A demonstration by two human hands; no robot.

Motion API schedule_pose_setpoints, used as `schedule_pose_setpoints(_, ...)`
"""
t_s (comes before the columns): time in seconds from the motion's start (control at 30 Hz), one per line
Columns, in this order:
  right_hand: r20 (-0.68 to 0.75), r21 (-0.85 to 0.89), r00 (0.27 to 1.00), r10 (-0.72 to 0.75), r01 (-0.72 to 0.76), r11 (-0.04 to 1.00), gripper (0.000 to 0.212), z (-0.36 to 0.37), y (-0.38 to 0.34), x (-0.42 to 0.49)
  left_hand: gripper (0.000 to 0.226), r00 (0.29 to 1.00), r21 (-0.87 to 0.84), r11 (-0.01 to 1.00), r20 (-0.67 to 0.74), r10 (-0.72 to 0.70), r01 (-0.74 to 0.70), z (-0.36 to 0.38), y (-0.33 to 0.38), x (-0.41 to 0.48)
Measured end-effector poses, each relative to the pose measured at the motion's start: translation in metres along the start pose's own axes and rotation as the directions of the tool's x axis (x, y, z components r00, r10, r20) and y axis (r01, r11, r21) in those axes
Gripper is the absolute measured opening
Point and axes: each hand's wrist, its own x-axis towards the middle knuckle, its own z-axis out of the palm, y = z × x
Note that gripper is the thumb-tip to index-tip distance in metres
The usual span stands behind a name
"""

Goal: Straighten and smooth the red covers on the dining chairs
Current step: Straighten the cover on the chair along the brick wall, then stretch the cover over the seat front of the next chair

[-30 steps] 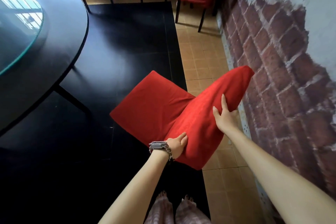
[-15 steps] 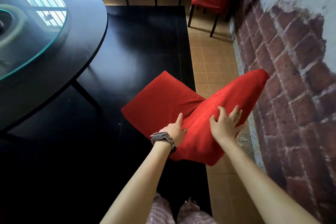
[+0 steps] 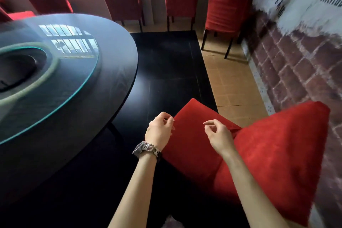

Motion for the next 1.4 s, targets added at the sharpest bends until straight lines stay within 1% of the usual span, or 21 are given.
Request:
schedule_pose_setpoints(0.17, 0.047, -0.056, 0.998, -0.045, 0.047, 0.997, 0.011, 0.026, -0.044, 0.033, 0.016, 0.998, -0.021, 0.999, 0.050, -0.029, 0.031, -0.033, -0.004, 0.039)
schedule_pose_setpoints(0.23, 0.067, -0.073, 0.996, -0.054, 0.059, 0.996, 0.011, 0.033, -0.053, 0.048, 0.018, 0.998, -0.034, 0.999, 0.059, -0.038, 0.040, -0.037, -0.004, 0.053)
schedule_pose_setpoints(0.33, 0.060, -0.075, 0.997, -0.055, 0.059, 0.995, 0.011, 0.041, -0.056, 0.076, 0.017, 0.994, -0.053, 0.996, 0.087, -0.060, 0.065, -0.039, -0.006, 0.077)
schedule_pose_setpoints(0.6, 0.101, 0.037, 0.993, 0.053, -0.057, 0.998, 0.011, 0.073, -0.070, 0.171, 0.015, 0.990, 0.025, 0.996, 0.112, -0.092, 0.089, -0.056, 0.001, 0.171)
schedule_pose_setpoints(0.8, 0.106, 0.082, 0.993, 0.051, -0.060, 0.995, 0.012, 0.087, -0.108, 0.216, 0.015, 0.989, 0.019, 0.997, 0.122, -0.080, 0.079, -0.066, 0.019, 0.227)
schedule_pose_setpoints(0.9, 0.083, 0.115, 0.996, 0.045, -0.054, 0.992, 0.012, 0.089, -0.120, 0.227, 0.015, 0.986, 0.046, 0.998, 0.157, -0.054, 0.048, -0.067, 0.029, 0.246)
schedule_pose_setpoints(1.17, -0.030, 0.199, 0.992, 0.123, -0.114, 0.973, 0.014, 0.098, -0.136, 0.237, 0.015, 0.967, 0.074, 0.992, 0.242, 0.078, -0.098, -0.088, 0.042, 0.286)
schedule_pose_setpoints(1.4, -0.042, 0.233, 0.990, 0.135, -0.122, 0.965, 0.014, 0.111, -0.156, 0.241, 0.016, 0.962, 0.028, 0.985, 0.221, 0.158, -0.168, -0.125, 0.043, 0.319)
